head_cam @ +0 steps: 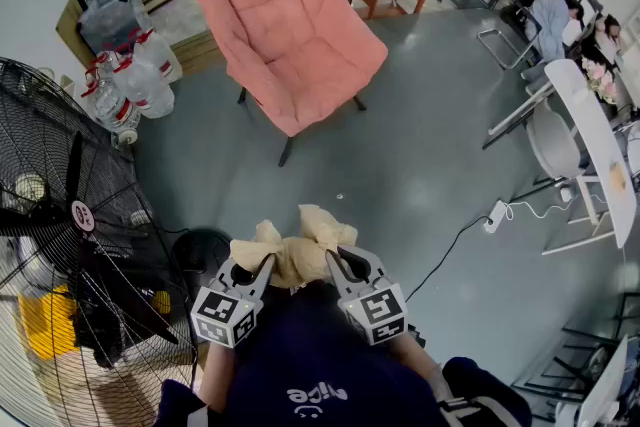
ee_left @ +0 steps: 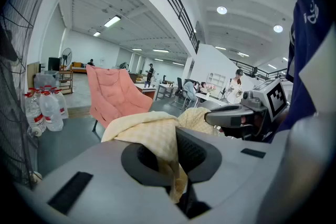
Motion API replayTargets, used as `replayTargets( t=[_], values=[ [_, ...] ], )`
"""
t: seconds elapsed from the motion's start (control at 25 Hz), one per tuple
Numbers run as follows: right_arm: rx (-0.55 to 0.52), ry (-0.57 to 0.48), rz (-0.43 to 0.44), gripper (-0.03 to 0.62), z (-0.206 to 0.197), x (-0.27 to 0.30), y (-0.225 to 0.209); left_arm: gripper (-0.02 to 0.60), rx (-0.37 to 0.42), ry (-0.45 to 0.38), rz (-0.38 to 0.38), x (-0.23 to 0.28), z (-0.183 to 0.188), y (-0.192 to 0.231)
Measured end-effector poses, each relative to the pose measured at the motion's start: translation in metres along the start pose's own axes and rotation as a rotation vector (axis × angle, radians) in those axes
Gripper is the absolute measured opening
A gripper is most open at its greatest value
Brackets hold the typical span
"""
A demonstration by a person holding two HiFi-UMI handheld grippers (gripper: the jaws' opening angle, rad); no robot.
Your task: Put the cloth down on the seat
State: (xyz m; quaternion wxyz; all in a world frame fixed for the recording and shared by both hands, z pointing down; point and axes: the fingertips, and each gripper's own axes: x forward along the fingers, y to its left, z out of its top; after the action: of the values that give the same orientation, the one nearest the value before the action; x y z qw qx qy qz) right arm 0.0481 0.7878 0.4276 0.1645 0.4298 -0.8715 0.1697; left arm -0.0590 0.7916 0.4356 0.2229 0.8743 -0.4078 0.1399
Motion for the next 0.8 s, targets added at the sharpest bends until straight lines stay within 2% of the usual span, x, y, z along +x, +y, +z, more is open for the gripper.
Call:
replayTargets(
  t=[0.24,0.48,0.8],
  values=[
    [0.017,0.002,0.001,0.064,0.001,0.008,-0.002,0.044,-0.005,-0.028,0.015,0.003,0.006,0.012],
    [0.046,0.001,-0.029,0.066,0.009,0.022,-0.021,0.046,-0.025,-0.048,0.026,0.018,0.019,0.032],
    [0.053,-0.007,-0.081,0.066,0.024,0.048,-0.043,0.046,-0.016,-0.045,-0.024,0.059,0.037,0.060]
  ],
)
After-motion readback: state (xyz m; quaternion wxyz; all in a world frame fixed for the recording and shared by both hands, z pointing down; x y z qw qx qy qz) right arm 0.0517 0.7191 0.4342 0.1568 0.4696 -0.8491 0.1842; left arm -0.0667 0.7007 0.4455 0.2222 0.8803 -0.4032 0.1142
